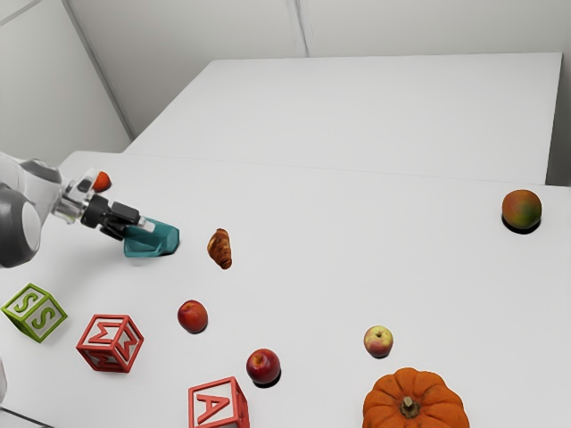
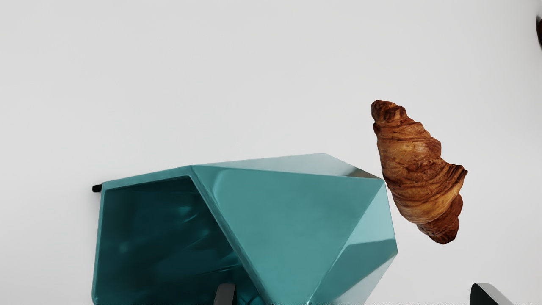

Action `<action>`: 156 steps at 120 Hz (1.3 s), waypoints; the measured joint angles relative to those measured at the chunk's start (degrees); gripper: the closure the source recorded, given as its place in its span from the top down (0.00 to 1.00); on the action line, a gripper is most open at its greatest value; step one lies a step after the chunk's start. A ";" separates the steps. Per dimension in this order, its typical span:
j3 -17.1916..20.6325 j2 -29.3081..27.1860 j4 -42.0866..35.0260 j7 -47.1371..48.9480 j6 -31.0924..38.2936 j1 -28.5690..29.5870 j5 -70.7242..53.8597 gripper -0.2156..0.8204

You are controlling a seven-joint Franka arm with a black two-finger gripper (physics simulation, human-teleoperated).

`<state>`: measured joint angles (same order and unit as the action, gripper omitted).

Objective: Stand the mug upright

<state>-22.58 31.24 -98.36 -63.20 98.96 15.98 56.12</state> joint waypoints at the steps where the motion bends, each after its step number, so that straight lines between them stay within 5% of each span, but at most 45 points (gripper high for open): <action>1: 0.00 0.02 -0.04 -0.07 -0.10 0.05 0.06 0.79; 23: 0.00 0.09 -0.44 -1.48 -1.49 0.43 0.72 0.75; 96: 0.00 -0.20 -1.03 -3.98 -2.39 -0.06 2.04 0.19; 128: 0.00 -1.21 -1.25 -4.48 -1.71 -0.30 3.18 0.07; 156: 1.16 -7.51 -3.08 -4.60 0.37 -2.41 2.28 0.07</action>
<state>-21.42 23.73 -101.44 -67.80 99.33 13.57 58.40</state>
